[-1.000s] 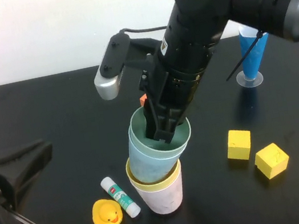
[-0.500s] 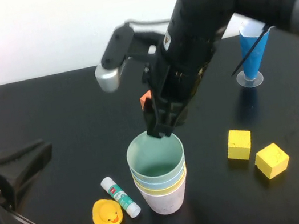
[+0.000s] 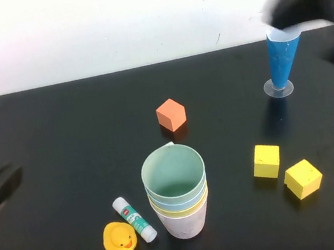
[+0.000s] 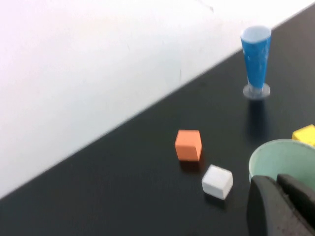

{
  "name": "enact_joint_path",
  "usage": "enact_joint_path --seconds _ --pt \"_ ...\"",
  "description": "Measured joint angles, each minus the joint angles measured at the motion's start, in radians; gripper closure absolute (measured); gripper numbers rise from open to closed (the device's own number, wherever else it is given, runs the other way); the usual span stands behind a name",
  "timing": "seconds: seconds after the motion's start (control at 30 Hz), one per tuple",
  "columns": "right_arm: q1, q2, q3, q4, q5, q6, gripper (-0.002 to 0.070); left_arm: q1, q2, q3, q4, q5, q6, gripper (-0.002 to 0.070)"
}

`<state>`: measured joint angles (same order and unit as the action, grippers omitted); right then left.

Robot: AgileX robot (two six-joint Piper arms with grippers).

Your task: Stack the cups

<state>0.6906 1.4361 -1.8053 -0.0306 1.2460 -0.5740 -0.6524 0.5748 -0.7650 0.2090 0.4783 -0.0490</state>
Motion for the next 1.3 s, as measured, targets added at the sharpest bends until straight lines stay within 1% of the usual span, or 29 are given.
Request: enact_joint_path --seconds 0.1,0.27,0.47,0.53,0.63,0.8,0.93,1.3 --pt "0.000 -0.155 0.187 -0.012 -0.035 0.005 0.0670 0.000 -0.075 0.039 0.003 -0.002 0.006 0.0673" --pt "0.000 -0.442 0.594 -0.016 -0.250 0.045 0.0673 0.000 -0.217 0.176 -0.021 -0.005 0.010 0.0673" --pt "0.000 -0.801 1.067 0.015 -0.494 0.115 0.0675 0.000 -0.330 0.385 -0.097 -0.008 0.010 0.0673" --pt "0.000 -0.909 1.196 0.031 -0.552 0.138 0.0675 0.000 -0.340 0.436 -0.121 -0.008 0.010 0.0673" --pt "0.000 -1.030 1.332 0.046 -0.583 0.151 0.0675 0.000 -0.341 0.494 -0.150 -0.027 0.010 0.0673" --pt "0.000 -1.152 1.442 0.096 -0.598 0.166 0.0676 0.000 -0.341 0.511 -0.158 -0.089 0.010 0.0673" --pt "0.000 -1.169 1.454 0.144 -0.592 0.168 0.0676 0.000 -0.341 0.511 -0.158 -0.100 0.010 0.0673" --pt "0.000 -1.171 1.454 0.153 -0.592 0.168 0.0676 0.000 -0.341 0.516 -0.162 -0.102 0.010 0.0673"
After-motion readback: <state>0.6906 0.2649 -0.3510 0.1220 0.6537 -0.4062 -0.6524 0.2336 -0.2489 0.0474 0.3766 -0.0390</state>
